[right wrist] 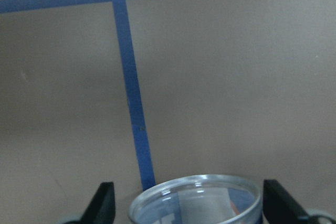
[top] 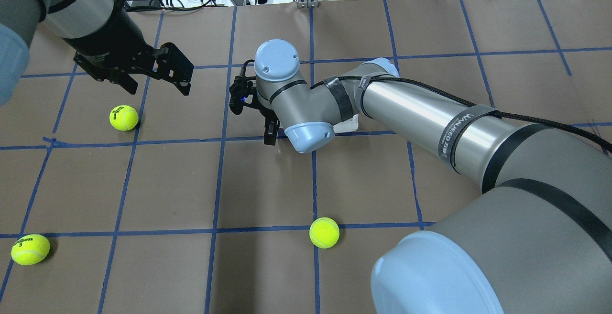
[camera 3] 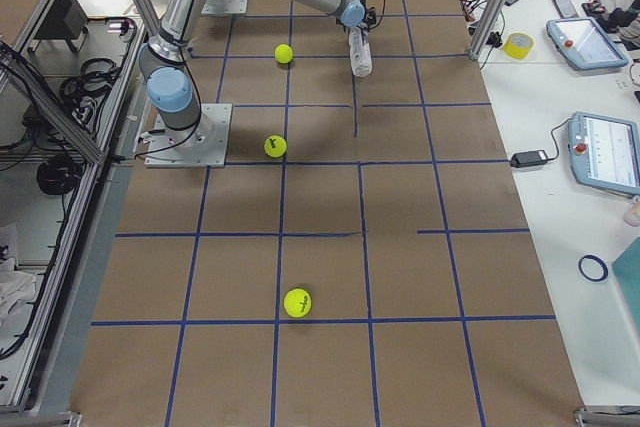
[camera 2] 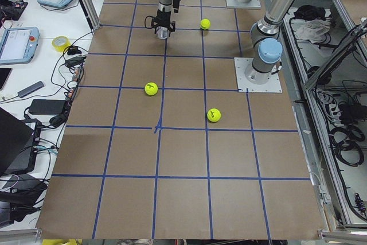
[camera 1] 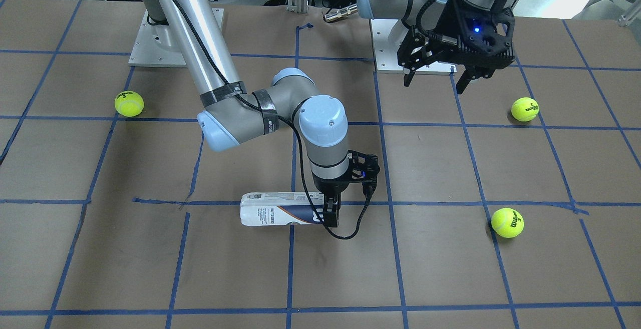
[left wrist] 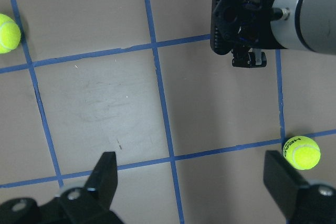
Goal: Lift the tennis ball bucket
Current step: 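Carry the can toward the table center and lay it down sideways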
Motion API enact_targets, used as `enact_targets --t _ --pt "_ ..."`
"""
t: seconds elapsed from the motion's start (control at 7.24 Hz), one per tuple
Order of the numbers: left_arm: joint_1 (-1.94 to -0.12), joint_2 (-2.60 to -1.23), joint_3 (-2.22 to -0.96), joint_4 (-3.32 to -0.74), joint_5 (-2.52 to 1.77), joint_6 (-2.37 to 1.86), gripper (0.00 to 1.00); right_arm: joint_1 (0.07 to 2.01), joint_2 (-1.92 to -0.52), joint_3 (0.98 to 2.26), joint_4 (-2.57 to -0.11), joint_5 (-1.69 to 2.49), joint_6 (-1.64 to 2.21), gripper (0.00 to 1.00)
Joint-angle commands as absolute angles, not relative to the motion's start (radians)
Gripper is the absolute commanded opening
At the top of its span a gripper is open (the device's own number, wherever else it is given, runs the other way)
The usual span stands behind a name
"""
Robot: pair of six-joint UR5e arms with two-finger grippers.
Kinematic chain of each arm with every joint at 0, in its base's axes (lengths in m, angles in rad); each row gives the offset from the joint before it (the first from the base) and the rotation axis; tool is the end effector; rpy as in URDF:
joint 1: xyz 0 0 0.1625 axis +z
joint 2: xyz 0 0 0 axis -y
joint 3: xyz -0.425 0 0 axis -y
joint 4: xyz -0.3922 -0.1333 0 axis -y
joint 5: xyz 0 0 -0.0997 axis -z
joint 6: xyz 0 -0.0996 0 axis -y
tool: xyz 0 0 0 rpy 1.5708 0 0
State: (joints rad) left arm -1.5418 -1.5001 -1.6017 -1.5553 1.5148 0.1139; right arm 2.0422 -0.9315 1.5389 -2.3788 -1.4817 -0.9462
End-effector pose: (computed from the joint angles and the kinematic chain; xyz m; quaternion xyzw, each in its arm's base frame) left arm -0.1253 -0.4707 0.5083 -0.0432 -0.9983 0.0296 0.0259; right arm 0.4414 -0.5529 0.2024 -0.6504 0.7517 -0.1077 0.0195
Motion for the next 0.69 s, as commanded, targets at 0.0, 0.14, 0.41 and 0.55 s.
enact_targets --t 0.0,0.14,0.41,0.55 --pt "-1.503 -1.546 -1.612 -1.565 1.511 0.124 1.00 2.007 -1.003 1.534 -2.241 -1.434 -0.946 1.00" --pt "-1.499 -1.612 -1.624 -1.546 1.508 0.123 1.00 1.967 -1.041 1.539 -2.209 -1.431 -0.946 1.00" --pt "-1.494 -1.749 -1.649 -1.526 1.454 0.115 1.00 1.877 -1.100 1.548 -2.142 -1.393 -0.946 1.00" --pt "-1.494 -1.822 -1.670 -1.443 1.456 0.121 1.00 1.821 -1.138 1.548 -2.103 -1.384 -0.948 1.00"
